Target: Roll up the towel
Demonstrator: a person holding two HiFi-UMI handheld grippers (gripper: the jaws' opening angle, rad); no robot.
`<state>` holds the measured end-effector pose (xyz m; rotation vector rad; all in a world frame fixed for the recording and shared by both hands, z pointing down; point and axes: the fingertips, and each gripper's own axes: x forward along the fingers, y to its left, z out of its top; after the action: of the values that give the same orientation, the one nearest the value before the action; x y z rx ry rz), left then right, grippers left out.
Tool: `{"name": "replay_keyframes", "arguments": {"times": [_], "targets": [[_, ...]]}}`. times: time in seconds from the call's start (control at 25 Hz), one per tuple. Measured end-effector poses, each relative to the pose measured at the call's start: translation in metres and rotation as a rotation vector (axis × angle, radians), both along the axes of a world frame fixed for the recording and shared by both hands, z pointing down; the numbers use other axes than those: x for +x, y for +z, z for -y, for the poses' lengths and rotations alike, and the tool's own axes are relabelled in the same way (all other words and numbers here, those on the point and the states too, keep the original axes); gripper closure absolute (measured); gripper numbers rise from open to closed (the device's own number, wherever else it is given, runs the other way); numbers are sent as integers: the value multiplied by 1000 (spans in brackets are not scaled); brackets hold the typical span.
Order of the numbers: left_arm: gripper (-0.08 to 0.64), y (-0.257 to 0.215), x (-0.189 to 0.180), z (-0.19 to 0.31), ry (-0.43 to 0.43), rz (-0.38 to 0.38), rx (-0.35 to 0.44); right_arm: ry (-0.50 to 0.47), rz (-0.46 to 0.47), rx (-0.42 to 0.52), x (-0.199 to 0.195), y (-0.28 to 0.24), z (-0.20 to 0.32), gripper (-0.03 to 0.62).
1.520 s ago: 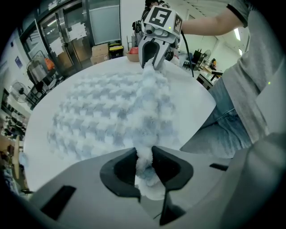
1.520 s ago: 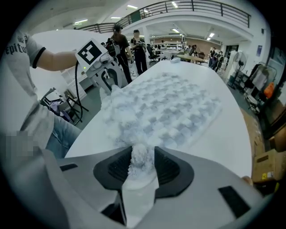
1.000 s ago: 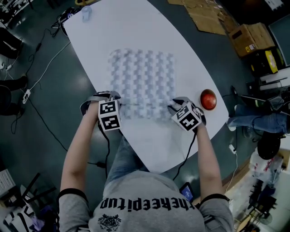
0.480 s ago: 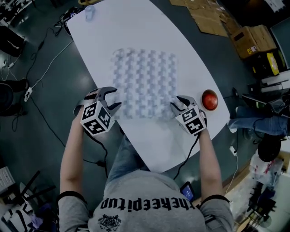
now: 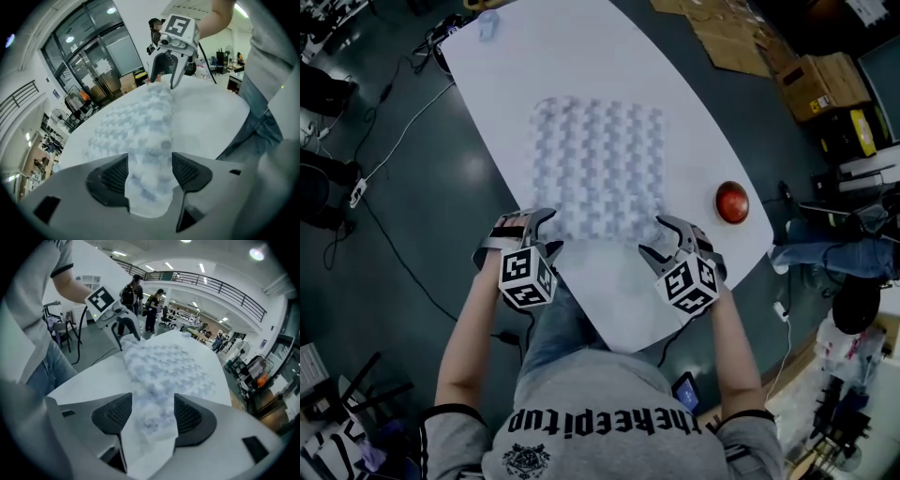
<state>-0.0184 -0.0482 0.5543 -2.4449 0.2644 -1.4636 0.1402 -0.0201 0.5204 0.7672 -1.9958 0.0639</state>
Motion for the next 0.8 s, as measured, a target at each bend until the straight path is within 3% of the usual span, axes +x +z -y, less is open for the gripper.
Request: {"name": "replay_keyframes", "arguments": {"times": [0.36, 0.52, 0.8], "targets": [[279, 30, -9, 7, -19, 111, 18, -101, -241, -2, 0, 62, -2, 330], [279, 35, -12, 19, -24, 130, 27, -108, -280, -2, 5, 70, 14, 330], [279, 39, -9, 32, -12, 147, 21, -93, -268, -37, 15, 72, 30, 327]]}}
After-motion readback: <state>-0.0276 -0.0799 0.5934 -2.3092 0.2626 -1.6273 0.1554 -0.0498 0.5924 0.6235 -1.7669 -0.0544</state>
